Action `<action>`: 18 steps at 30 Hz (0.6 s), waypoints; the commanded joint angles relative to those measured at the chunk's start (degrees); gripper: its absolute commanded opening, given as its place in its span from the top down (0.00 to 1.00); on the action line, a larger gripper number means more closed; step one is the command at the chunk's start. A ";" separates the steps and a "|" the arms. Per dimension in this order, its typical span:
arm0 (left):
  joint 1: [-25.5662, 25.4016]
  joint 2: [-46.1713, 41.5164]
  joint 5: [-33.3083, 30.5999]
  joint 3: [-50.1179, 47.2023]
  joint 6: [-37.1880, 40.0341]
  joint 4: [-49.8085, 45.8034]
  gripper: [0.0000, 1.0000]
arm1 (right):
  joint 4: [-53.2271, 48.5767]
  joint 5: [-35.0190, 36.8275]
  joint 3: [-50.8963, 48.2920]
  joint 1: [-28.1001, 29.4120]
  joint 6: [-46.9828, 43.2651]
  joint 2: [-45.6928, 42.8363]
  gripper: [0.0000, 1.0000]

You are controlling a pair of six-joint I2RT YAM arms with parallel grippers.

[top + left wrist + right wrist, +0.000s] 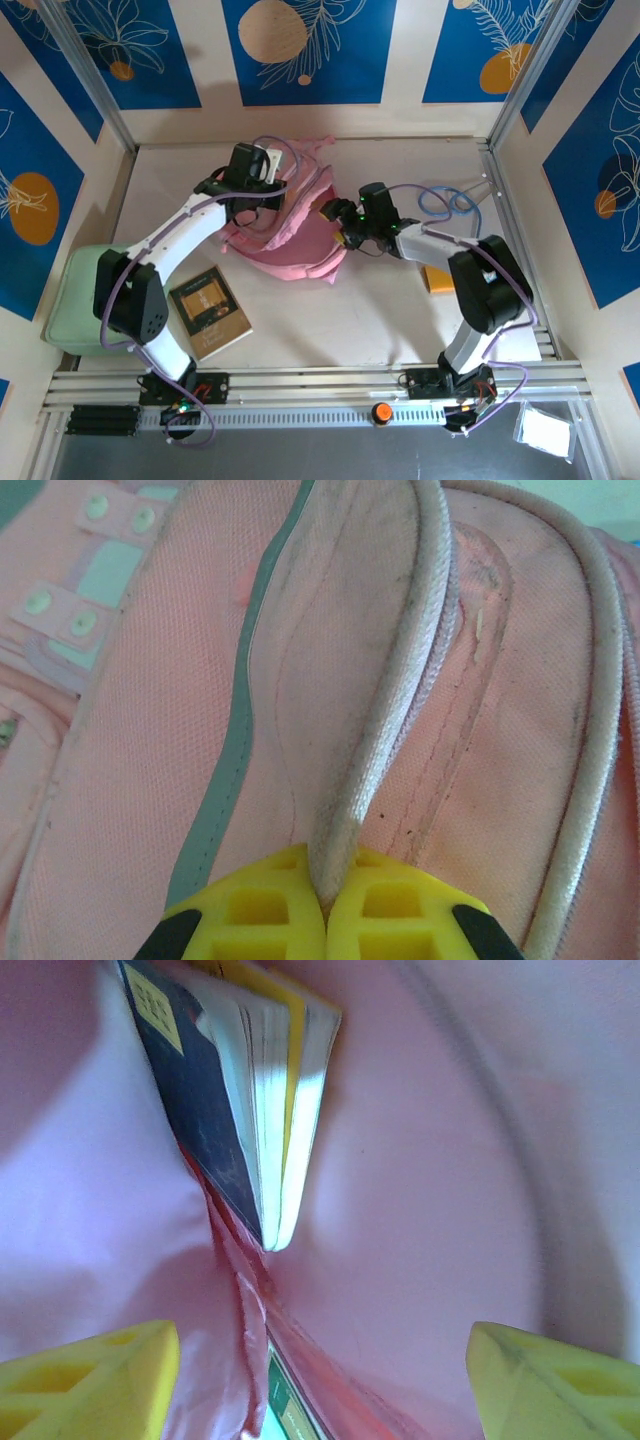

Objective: Pack books, pencil case, and school supplies into a backpack

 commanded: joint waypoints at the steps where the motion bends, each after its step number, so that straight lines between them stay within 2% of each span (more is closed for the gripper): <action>1: 1.50 0.58 1.83 -2.49 -3.12 4.49 1.00 | -4.93 4.40 -1.63 -1.28 -3.96 -5.13 0.24; 5: 1.50 1.02 3.29 -5.10 -5.05 4.62 1.00 | -12.98 12.22 -0.23 -1.95 -9.26 -9.29 0.22; 6: 1.50 0.86 3.51 -5.95 -5.76 4.63 0.94 | -14.91 14.20 0.47 -2.13 -10.85 -9.92 0.22; 8: 1.50 -0.14 3.92 -7.67 -7.32 4.52 0.74 | -17.58 17.01 1.95 -2.31 -13.60 -10.59 0.21; 10: 1.50 -1.69 4.19 -9.79 -8.85 4.43 0.45 | -19.20 19.10 3.33 -2.44 -16.22 -11.10 0.20; 12: 1.65 -3.67 3.68 -12.20 -10.33 4.43 0.32 | -19.57 20.49 4.14 -2.44 -18.13 -11.56 0.19; 18: 3.92 -11.32 0.38 -21.91 -16.61 7.24 0.05 | -19.48 21.88 5.87 -2.27 -21.67 -11.03 0.15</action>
